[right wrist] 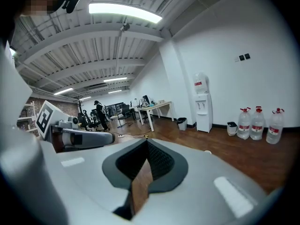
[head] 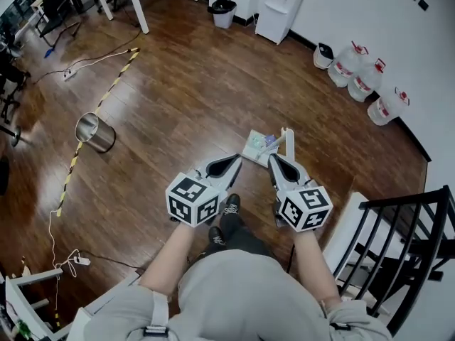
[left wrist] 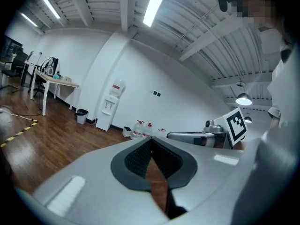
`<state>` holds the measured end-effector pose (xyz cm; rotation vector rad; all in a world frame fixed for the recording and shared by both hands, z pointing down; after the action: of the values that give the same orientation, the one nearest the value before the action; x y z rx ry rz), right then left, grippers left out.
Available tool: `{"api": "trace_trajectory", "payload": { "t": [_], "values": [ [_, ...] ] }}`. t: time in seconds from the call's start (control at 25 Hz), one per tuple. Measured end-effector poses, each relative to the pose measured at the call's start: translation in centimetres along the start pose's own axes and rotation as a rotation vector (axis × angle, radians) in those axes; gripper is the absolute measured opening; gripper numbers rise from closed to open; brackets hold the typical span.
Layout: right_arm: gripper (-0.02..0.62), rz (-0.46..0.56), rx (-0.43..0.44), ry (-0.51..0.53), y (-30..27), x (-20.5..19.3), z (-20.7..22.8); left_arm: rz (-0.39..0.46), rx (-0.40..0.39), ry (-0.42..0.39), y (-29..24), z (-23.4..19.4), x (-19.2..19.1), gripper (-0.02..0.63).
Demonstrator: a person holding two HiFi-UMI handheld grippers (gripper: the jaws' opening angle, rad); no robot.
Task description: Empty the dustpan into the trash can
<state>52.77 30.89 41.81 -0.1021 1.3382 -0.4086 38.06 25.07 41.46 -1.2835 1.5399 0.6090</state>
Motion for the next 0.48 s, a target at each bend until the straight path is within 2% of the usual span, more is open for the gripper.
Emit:
{"api": "trace_trajectory", "payload": {
  "t": [0.24, 0.48],
  "values": [
    [-0.002, 0.069, 0.006, 0.022, -7.0, 3.2, 2.9, -0.023, -0.013, -0.024, -3.9, -4.6, 1.7, -0.003],
    [-0.002, 0.116, 0.015, 0.036, -11.8, 6.4, 4.0, -0.037, -0.038, -0.062, -7.7, -8.6, 5.0, -0.004]
  ]
}}
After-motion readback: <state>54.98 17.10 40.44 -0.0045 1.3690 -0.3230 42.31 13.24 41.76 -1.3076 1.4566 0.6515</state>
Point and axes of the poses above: the fingertips, and each gripper's own axes: y backward along the fingers, z to its right, x out of its top, the point moved 6 cm from there along y, backward along the fingers, and after that the axes turned 1 degree about -x, right-handed, at the moved point
